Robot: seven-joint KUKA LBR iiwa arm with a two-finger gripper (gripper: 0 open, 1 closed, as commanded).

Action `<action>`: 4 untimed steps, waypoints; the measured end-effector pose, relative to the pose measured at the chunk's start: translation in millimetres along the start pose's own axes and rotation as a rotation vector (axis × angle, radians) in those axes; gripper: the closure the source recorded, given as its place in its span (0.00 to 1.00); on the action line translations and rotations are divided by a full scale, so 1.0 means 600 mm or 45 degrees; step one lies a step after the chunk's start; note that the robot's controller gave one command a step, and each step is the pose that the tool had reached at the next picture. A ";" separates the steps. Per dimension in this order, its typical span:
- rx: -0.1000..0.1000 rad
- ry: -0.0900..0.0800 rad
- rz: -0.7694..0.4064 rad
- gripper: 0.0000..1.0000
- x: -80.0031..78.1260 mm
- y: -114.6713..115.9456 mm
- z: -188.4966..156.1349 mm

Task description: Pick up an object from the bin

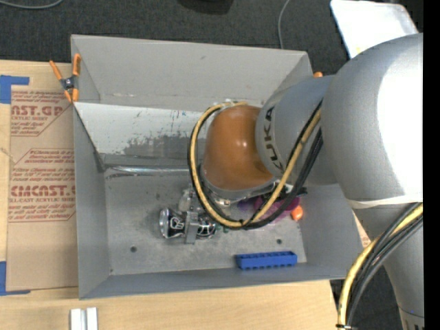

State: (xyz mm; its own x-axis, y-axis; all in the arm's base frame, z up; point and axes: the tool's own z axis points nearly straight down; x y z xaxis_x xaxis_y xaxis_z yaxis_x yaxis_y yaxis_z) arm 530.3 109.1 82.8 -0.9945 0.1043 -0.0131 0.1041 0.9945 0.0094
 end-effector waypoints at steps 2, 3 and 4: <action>0.001 -0.011 -0.053 1.00 0.001 0.009 0.003; -0.004 -0.010 -0.027 1.00 0.002 0.008 0.007; -0.004 -0.017 -0.079 1.00 0.001 0.008 0.008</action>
Offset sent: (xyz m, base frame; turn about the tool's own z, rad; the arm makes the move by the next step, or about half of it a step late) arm -0.0083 0.0153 -0.0128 -0.0956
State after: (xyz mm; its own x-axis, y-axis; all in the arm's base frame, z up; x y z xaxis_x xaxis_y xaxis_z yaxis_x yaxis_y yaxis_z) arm 530.3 114.2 78.2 -0.9987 0.0426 -0.0268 0.0423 0.9990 0.0116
